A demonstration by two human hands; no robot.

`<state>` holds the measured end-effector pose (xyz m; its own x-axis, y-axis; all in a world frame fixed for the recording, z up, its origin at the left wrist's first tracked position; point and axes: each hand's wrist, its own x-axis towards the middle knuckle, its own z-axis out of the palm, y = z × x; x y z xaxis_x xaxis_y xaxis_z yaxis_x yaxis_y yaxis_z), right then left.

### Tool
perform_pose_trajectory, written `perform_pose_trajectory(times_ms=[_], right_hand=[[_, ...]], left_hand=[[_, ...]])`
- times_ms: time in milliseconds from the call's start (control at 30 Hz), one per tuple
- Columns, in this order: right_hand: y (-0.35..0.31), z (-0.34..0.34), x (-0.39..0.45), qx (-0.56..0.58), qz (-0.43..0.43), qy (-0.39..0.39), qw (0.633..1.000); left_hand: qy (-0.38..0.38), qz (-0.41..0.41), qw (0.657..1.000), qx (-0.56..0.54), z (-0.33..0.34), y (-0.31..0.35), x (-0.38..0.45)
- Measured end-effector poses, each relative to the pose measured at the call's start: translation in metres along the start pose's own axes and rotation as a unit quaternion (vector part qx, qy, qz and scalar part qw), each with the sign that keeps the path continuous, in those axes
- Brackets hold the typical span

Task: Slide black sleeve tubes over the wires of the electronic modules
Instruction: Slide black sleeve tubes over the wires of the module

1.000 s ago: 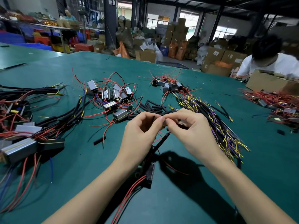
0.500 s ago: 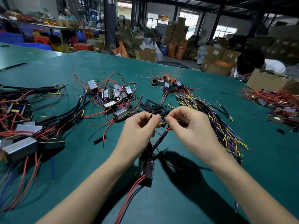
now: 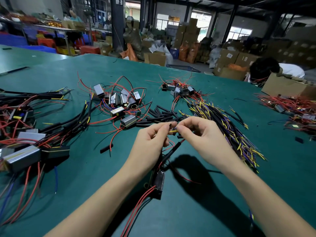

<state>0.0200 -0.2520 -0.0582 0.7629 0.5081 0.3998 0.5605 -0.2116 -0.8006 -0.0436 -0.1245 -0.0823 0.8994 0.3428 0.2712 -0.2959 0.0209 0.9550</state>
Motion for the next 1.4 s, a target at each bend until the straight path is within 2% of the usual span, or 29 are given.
perform_pose_trajectory(times_ms=[133, 333, 767, 933, 1100, 1200, 1267, 1400], right_hand=[[0.002, 0.001, 0.001, 0.033, 0.006, 0.013, 0.999], [0.003, -0.003, 0.001, 0.025, 0.008, 0.016, 1.000], [-0.010, -0.007, -0.002, 0.026, -0.020, 0.000, 0.999], [-0.012, -0.008, -0.002, 0.021, -0.036, -0.005, 0.999], [-0.013, -0.011, -0.002, -0.011, -0.086, -0.018, 0.996], [-0.012, -0.013, -0.002, -0.074, -0.128, -0.017, 0.989], [-0.013, -0.015, -0.002, -0.121, -0.154, -0.015, 0.980], [-0.018, -0.013, -0.005, -0.260, -0.229, -0.001, 0.938]], left_hand=[[-0.009, 0.003, 1.000, -0.006, 0.001, 0.002, -0.001], [-0.009, 0.015, 1.000, 0.010, 0.000, 0.002, -0.001], [-0.027, 0.089, 0.982, 0.166, -0.007, 0.018, -0.003], [-0.019, 0.102, 0.978, 0.179, -0.008, 0.021, -0.004], [0.004, 0.068, 0.984, 0.166, -0.009, 0.022, -0.001], [-0.013, 0.046, 0.987, 0.152, -0.010, 0.025, -0.002], [-0.021, -0.005, 0.992, 0.125, -0.010, 0.024, 0.000], [-0.013, -0.191, 0.981, -0.016, -0.009, 0.018, 0.011]])
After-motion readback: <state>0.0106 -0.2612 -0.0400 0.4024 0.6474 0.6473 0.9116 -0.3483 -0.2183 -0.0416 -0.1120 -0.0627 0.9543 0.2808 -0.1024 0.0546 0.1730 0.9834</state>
